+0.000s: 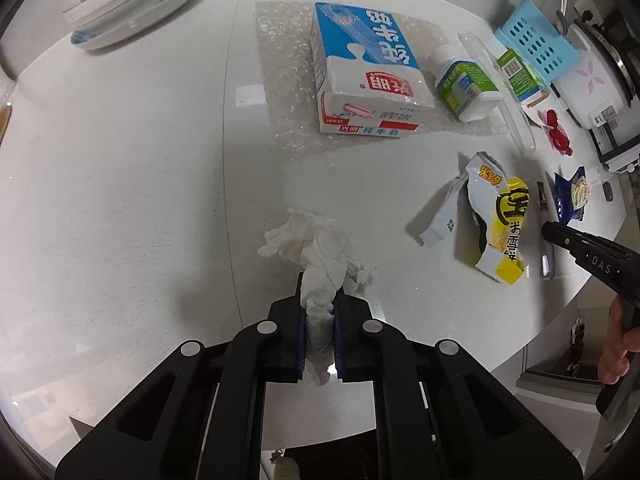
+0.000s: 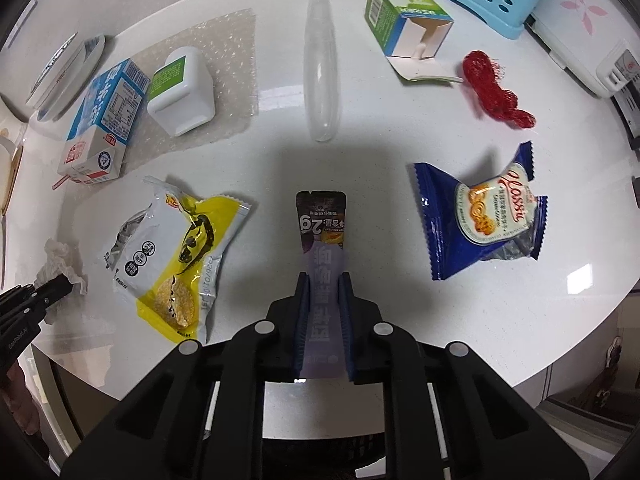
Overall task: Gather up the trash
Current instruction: 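Grasp the white tissue with the left tool while the right tool grasps the purple wrapper, then carry the tissue and purple wrapper down over the black trash bin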
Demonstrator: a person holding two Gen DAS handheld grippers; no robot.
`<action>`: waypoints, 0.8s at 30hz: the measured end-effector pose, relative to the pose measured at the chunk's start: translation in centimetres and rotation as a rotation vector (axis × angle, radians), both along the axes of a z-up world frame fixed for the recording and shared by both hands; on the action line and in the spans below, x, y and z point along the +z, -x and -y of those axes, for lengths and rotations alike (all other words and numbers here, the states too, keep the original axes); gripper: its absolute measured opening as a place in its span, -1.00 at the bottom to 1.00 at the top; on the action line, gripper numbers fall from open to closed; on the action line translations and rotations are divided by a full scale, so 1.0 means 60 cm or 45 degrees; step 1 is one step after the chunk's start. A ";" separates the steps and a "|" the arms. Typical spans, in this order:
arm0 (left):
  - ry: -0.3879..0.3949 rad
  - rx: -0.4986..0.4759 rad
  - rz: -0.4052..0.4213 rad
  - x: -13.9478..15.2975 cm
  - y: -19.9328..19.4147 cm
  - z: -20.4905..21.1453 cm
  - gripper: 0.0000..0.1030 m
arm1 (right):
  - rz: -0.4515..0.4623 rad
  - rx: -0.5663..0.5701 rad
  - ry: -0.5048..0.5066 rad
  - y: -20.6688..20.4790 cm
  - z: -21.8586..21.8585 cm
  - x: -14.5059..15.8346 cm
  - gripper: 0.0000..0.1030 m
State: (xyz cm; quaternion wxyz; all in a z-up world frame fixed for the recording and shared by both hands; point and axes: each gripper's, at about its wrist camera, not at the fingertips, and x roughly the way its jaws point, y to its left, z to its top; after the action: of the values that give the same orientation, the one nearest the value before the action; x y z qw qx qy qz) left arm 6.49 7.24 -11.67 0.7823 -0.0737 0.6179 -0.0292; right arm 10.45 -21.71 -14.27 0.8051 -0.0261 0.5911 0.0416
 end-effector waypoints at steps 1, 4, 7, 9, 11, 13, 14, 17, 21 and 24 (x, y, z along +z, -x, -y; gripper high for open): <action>0.004 0.002 0.006 0.003 0.001 0.000 -0.82 | 0.006 -0.001 -0.005 0.005 0.003 0.004 -0.73; -0.007 0.034 0.024 0.015 0.005 0.001 -0.82 | 0.025 0.010 -0.020 0.016 0.012 0.017 -0.74; -0.018 0.047 0.052 0.032 0.012 0.009 -0.82 | 0.053 0.027 -0.040 0.030 0.020 0.028 -0.73; -0.013 0.055 0.065 0.044 0.021 0.019 -0.82 | 0.067 0.041 -0.050 0.042 0.030 0.038 -0.73; -0.021 0.051 0.083 0.056 0.028 0.033 -0.82 | 0.084 0.058 -0.061 0.050 0.033 0.049 -0.73; -0.031 0.051 0.104 0.070 0.037 0.050 -0.82 | 0.104 0.078 -0.074 0.061 0.037 0.060 -0.74; -0.028 0.054 0.109 0.075 0.041 0.057 -0.82 | 0.113 0.087 -0.077 0.067 0.037 0.064 -0.74; -0.022 0.061 0.135 0.092 0.064 0.078 -0.82 | 0.135 0.116 -0.093 0.083 0.047 0.081 -0.73; -0.005 0.078 0.150 0.105 0.101 0.105 -0.82 | 0.156 0.146 -0.115 0.108 0.063 0.094 -0.73; 0.011 0.091 0.156 0.108 0.126 0.130 -0.82 | 0.166 0.172 -0.120 0.132 0.076 0.099 -0.73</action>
State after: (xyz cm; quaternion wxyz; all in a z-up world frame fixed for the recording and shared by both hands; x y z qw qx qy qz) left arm -1.09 -0.58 -5.17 0.8188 -0.0970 0.5658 -0.0084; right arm 2.54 -26.28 -8.32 0.8375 -0.0305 0.5318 0.1217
